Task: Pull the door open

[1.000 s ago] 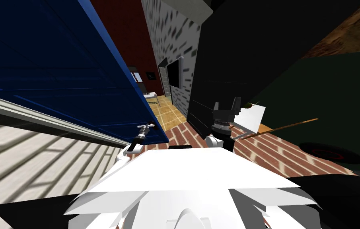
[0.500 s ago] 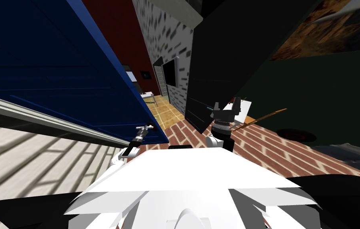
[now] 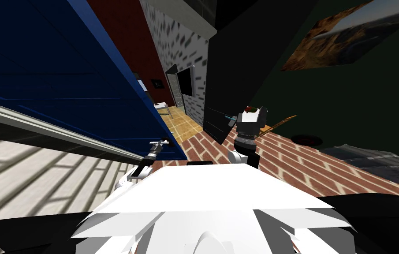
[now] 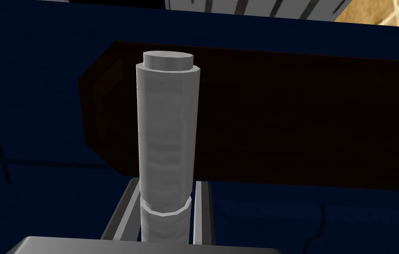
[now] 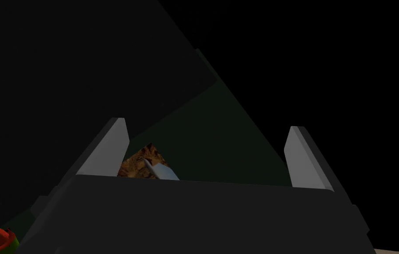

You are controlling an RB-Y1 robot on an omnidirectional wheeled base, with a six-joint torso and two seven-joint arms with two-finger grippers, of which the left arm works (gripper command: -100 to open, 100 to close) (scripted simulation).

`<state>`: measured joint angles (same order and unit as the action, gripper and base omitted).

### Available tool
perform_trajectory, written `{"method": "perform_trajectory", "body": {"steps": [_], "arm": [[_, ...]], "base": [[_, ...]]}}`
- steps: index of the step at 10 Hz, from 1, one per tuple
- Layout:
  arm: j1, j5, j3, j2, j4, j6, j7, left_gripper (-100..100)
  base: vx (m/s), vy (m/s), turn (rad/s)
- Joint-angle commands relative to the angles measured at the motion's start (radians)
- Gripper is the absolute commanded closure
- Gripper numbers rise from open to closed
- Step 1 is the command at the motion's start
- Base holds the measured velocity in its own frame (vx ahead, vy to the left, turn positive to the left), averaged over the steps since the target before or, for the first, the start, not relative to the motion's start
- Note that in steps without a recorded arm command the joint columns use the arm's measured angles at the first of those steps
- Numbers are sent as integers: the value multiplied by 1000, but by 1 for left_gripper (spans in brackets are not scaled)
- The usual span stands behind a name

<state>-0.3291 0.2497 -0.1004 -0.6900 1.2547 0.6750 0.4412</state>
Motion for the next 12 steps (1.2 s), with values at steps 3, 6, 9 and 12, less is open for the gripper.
{"method": "perform_trajectory", "body": {"steps": [3,6,9,12], "arm": [[-30,5,-10,-28,-4,52,17,100],[-55,9,-18,-52,-9,94,31,100],[-68,4,-36,-61,-13,121,39,100],[-83,1,-47,-80,-17,157,49,100]], "base": [[-214,87,-153],[-216,75,-153],[-158,55,-115],[-214,75,-130]]}}
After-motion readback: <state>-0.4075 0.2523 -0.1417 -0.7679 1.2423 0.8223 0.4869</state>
